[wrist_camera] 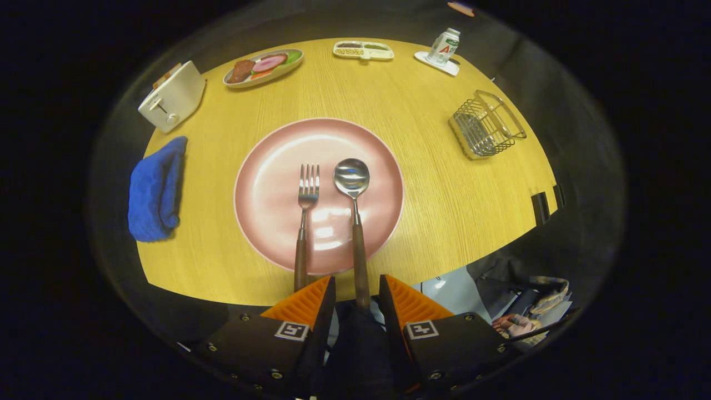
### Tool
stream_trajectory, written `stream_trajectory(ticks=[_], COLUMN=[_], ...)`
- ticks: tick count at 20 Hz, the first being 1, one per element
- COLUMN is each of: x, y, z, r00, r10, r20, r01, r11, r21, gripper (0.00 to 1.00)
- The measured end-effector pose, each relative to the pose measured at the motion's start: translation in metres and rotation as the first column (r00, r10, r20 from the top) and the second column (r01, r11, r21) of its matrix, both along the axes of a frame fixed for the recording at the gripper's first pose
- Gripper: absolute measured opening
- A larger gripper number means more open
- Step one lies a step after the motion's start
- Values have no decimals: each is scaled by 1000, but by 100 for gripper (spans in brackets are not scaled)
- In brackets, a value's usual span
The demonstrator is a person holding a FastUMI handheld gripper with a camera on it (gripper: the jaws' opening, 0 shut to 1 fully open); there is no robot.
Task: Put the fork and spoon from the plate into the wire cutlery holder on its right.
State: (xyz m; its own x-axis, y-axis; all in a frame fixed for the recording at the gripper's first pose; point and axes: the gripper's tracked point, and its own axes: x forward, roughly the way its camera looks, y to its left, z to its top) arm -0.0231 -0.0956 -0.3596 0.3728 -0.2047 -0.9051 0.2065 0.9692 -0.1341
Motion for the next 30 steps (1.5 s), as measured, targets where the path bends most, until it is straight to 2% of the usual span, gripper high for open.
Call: stream_trajectory(ticks=[5, 13, 14, 15, 18, 19, 30], x=[2, 11, 15, 14, 15, 18, 19], y=[-6, -16, -16, -15, -21, -21, -19], z=[-23, -41, -41, -43, -50, -41, -16], r00=[996, 992, 992, 990, 988, 987, 989], r10=[19, 47, 63, 70, 84, 96, 132], r20=[-83, -118, -114, -124, -128, -127, -70], r01=[-21, -51, -66, -74, -92, -104, -138], r11=[1000, 998, 997, 997, 994, 993, 986], r21=[-16, -27, -27, -34, -59, -60, -92], gripper=[49, 49, 47, 22, 22, 13, 12])
